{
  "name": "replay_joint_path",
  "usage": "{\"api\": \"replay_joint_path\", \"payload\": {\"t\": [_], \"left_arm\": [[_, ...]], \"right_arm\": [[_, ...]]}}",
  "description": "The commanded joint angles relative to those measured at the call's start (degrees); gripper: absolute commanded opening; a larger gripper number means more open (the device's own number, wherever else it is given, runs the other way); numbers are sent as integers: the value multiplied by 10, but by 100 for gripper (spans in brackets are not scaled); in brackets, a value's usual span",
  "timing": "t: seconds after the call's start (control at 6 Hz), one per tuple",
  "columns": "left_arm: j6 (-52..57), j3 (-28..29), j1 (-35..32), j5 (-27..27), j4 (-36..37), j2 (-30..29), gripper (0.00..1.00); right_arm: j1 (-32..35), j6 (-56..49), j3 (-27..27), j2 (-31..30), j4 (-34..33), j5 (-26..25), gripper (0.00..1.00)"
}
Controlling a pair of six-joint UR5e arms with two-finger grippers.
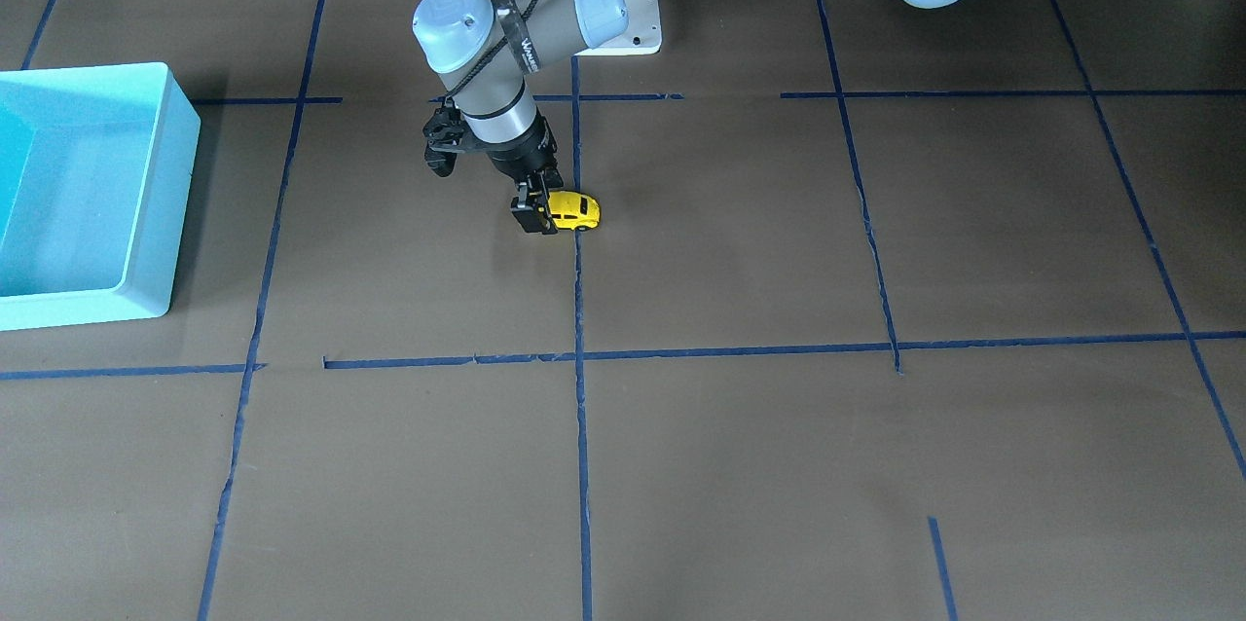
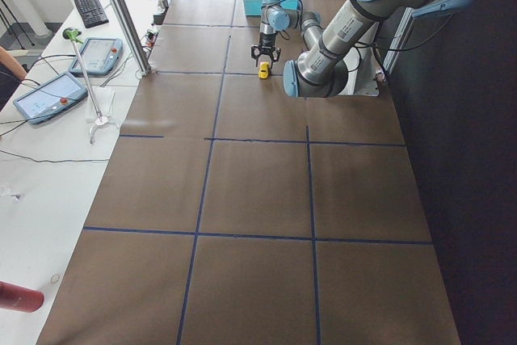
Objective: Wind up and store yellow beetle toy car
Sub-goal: 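Lower the left gripper and close it on the yellow car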
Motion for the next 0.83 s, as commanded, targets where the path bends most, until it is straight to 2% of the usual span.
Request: {"api": "replay_joint_path", "payload": {"t": [0.0, 0.17, 0.33, 0.5, 0.67], "left_arm": [[-1, 5, 1, 0, 0, -2, 56], [-1, 5, 0, 1, 0, -3, 38], [6, 3, 0, 0, -2, -3, 26], [57, 1, -3, 1, -2, -6, 15], [63, -24, -14, 0, -2, -1, 9]], "right_arm": [[0, 0, 0, 0, 0, 0, 100], [1, 0, 0, 0, 0, 1, 100], [0, 0, 0, 0, 0, 1, 100], [1, 0, 0, 0, 0, 1, 100], [1, 0, 1, 0, 0, 1, 100]]}}
